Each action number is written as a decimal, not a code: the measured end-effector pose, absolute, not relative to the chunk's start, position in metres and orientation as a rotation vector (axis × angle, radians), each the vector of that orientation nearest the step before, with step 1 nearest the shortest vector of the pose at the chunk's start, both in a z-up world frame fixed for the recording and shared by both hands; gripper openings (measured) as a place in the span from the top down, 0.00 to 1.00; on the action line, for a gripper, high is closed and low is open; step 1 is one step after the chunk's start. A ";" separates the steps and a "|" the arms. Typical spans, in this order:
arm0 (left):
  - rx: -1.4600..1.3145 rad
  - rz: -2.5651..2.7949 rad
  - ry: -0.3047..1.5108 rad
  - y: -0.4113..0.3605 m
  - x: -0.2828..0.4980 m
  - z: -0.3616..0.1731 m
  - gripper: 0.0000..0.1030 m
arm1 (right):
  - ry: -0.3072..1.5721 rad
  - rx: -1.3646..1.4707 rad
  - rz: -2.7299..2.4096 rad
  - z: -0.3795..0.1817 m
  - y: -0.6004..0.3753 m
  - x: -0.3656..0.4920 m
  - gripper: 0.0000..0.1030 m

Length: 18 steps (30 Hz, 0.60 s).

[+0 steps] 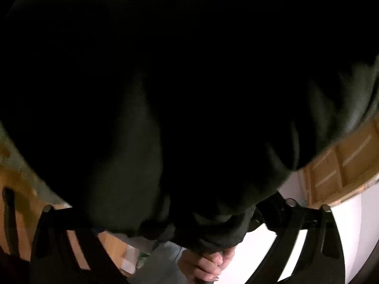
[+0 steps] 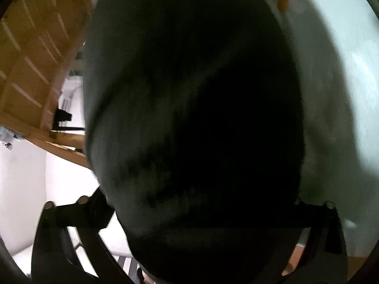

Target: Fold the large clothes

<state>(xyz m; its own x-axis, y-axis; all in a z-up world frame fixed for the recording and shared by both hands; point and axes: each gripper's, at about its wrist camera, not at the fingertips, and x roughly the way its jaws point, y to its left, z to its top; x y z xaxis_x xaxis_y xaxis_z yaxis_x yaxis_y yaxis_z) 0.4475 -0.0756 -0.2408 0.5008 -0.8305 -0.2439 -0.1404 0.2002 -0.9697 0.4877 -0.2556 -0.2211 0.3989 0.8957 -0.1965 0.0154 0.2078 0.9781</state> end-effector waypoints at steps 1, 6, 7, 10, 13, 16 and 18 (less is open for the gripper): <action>-1.279 -0.611 0.935 -0.075 0.450 -0.233 0.26 | 0.972 1.199 0.773 -0.216 -0.257 0.488 0.24; -1.175 -0.621 0.852 -0.082 0.461 -0.180 0.40 | 0.912 1.091 0.773 -0.160 -0.251 0.498 0.36; -1.161 -0.623 0.831 -0.083 0.463 -0.169 0.41 | 0.899 1.063 0.781 -0.148 -0.249 0.501 0.36; -1.131 -0.630 0.744 -0.080 0.467 -0.126 0.42 | 0.844 0.946 0.818 -0.096 -0.239 0.514 0.37; -1.089 -0.655 0.621 -0.080 0.469 -0.076 0.42 | 0.768 0.850 0.869 -0.044 -0.233 0.530 0.37; -1.053 -0.689 0.517 -0.075 0.457 -0.035 0.42 | 0.681 0.760 0.936 0.009 -0.228 0.544 0.37; -1.029 -0.706 0.453 -0.070 0.468 -0.007 0.42 | 0.636 0.717 0.976 0.040 -0.222 0.555 0.37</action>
